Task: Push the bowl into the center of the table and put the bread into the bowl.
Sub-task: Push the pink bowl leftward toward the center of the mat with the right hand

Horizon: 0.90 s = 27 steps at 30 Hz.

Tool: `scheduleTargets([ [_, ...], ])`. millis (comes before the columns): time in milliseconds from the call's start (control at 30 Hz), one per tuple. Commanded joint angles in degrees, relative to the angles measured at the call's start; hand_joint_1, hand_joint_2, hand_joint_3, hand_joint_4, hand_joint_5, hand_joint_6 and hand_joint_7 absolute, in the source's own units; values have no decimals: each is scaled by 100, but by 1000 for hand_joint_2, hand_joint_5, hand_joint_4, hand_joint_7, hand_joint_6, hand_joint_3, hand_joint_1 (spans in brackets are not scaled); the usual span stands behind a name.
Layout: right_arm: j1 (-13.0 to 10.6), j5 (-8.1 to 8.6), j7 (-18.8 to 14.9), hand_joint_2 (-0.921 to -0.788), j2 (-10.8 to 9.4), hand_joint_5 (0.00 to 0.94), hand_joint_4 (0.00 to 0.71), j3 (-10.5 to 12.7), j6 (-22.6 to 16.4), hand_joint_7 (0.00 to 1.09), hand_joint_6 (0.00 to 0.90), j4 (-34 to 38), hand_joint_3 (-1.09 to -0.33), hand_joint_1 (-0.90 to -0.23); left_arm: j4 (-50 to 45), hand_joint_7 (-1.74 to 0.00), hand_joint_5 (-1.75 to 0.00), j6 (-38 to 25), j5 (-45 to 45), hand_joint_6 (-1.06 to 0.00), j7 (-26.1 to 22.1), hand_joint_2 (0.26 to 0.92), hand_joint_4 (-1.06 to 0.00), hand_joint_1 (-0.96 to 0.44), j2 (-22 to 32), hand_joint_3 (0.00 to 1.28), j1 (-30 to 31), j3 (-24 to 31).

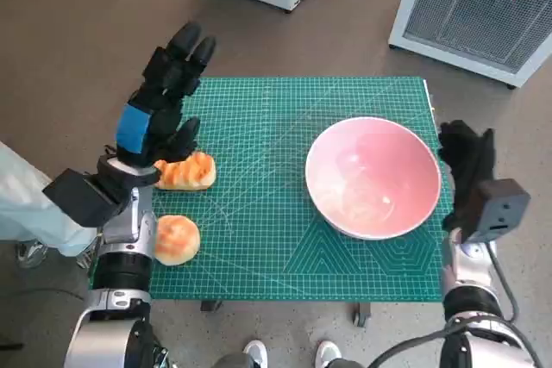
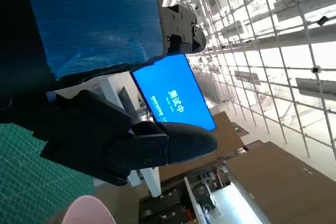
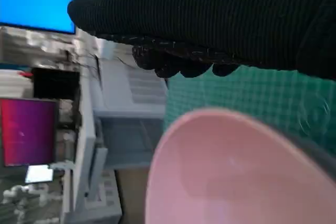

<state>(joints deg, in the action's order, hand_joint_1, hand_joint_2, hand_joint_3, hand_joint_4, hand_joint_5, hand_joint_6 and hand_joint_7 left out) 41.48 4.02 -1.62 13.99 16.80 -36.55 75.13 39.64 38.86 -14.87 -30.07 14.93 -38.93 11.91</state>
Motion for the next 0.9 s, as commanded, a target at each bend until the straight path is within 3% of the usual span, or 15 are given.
scheduleTargets([
  [33, 7, -13, -50, -921, -194, 2, 200, 14, 251, 77, 263, 104, -856, -627, -68, -270, 0, 101, -53, -109, -23, 921, -194, -720, 91, 551, 127, 70],
  [900, 603, 160, -410, -921, -805, 2, 186, 285, 664, 74, 288, 121, -816, -669, -864, -257, -7, -84, 18, -125, 315, 921, -213, -690, 307, 555, 746, 210],
])
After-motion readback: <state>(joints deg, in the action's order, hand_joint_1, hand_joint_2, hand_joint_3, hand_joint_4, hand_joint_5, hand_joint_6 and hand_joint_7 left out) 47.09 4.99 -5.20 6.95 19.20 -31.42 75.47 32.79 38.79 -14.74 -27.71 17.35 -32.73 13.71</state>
